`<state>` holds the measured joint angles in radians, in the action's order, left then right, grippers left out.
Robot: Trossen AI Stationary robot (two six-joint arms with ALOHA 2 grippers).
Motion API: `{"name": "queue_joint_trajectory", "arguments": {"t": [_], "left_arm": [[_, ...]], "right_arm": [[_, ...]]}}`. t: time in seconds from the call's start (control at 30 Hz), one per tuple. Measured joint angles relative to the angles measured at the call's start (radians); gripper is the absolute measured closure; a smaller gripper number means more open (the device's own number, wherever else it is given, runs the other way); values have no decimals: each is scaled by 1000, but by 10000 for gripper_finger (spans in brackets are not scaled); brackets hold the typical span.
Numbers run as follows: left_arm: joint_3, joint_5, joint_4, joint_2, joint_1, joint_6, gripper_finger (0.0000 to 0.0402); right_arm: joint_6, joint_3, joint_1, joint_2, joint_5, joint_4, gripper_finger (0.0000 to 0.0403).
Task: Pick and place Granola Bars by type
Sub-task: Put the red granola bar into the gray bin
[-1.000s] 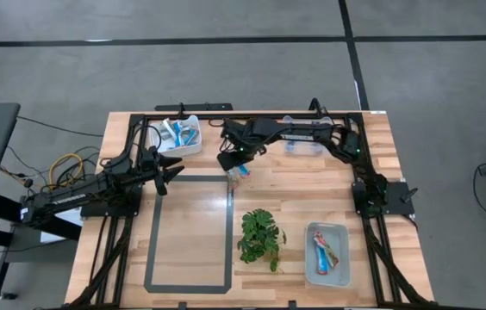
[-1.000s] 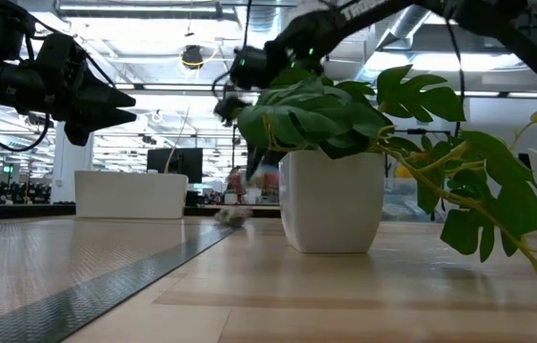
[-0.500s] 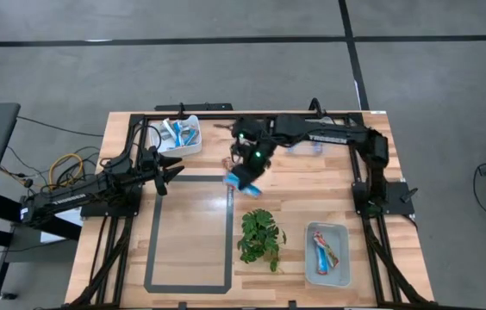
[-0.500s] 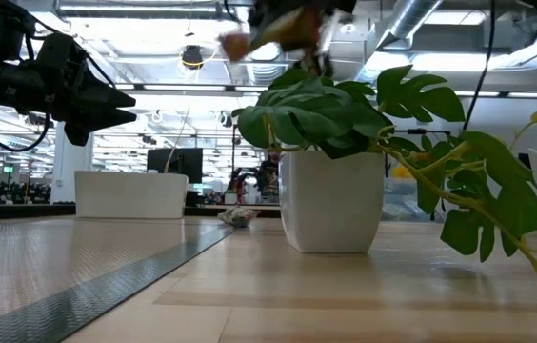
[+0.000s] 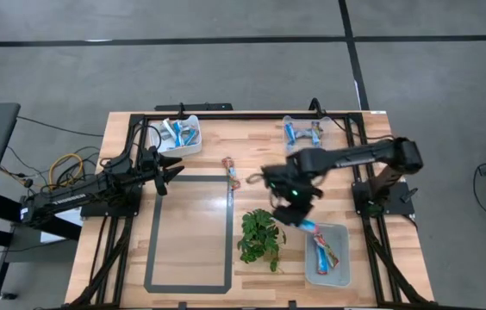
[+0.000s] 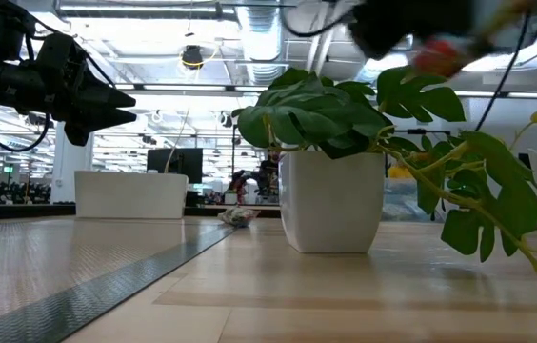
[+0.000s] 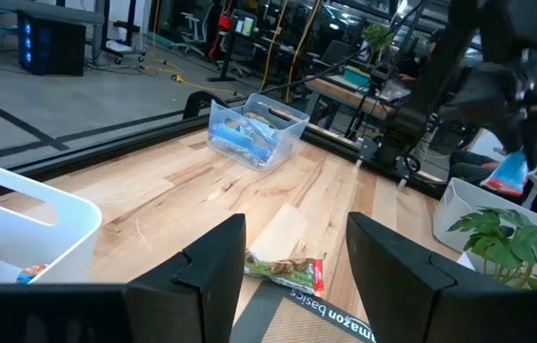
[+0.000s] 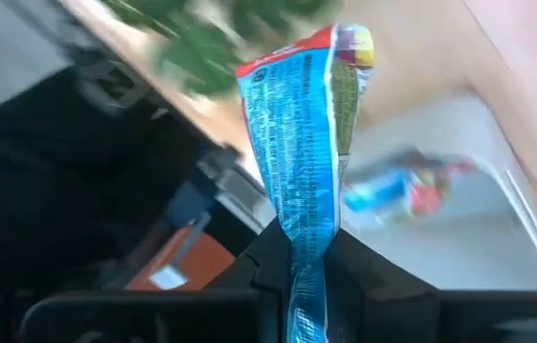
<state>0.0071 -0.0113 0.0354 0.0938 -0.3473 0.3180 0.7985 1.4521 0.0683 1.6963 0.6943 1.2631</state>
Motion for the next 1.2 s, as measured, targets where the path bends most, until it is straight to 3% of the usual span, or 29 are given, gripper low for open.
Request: {"name": "queue_joint_trajectory", "arguments": {"t": [0.3, 0.6, 0.93, 1.2], "left_arm": [[0, 0, 0, 0, 0, 0, 226], [0, 0, 0, 0, 0, 0, 226], [0, 0, 0, 0, 0, 0, 226], [0, 0, 0, 0, 0, 0, 226]], "right_arm": [[332, -254, 182, -186, -133, -26, 372], [604, -485, 313, -264, -230, -158, 372], [644, -562, 417, -257, -338, -330, 368], [625, -562, 440, -257, -370, -333, 325]]}}
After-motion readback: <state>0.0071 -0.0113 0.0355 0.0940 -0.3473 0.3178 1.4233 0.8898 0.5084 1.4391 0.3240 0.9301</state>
